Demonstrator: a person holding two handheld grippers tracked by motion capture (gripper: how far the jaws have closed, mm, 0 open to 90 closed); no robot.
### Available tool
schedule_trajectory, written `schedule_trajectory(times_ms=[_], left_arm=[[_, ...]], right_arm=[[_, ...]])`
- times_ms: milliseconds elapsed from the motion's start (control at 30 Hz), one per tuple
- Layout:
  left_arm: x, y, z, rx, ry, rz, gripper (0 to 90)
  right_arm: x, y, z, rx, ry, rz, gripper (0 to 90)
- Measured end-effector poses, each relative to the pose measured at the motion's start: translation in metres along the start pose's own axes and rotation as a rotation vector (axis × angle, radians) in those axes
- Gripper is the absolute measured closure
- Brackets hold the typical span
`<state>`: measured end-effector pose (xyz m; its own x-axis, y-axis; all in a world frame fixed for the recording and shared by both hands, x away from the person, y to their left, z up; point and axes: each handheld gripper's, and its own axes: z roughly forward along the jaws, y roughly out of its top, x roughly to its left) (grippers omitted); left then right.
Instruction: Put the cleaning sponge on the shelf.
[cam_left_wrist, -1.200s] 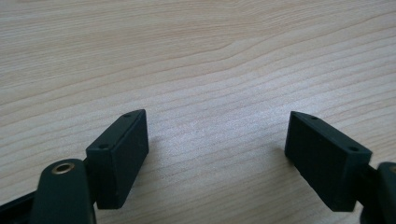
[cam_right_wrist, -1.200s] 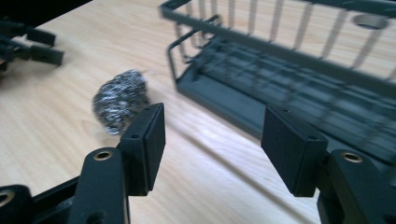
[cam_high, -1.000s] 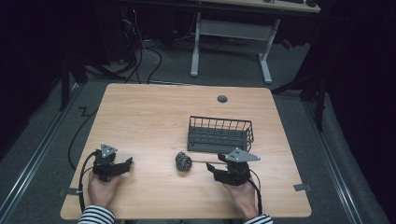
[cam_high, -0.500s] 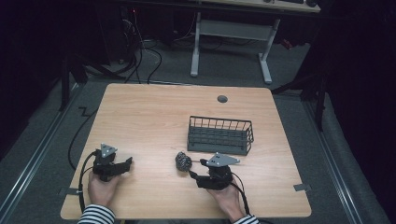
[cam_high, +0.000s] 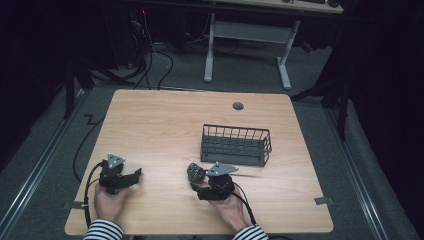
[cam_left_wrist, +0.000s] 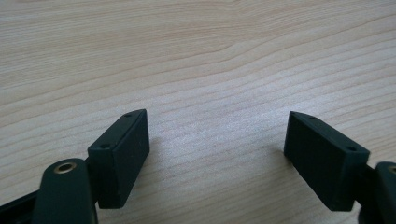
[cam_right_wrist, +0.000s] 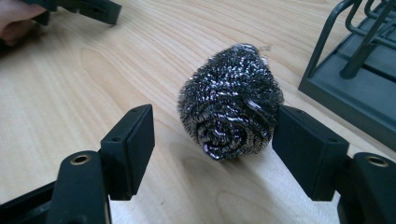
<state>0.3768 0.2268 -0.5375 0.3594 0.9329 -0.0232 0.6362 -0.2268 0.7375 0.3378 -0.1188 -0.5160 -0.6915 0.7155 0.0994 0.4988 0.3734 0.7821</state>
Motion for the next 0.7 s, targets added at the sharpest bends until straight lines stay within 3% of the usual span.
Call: schedule_trajectory(times_ms=[400, 700], left_arm=[[0.0, 0.0, 0.0, 0.0, -0.002, 0.0, 22.4], [0.0, 0.0, 0.0, 0.0, 0.001, 0.002, 22.4]], right_arm=[[-0.005, 0.0, 0.015, 0.035, -0.017, 0.021, 36.5], [-0.005, -0.001, 0.014, 0.052, -0.028, -0.012, 45.7]])
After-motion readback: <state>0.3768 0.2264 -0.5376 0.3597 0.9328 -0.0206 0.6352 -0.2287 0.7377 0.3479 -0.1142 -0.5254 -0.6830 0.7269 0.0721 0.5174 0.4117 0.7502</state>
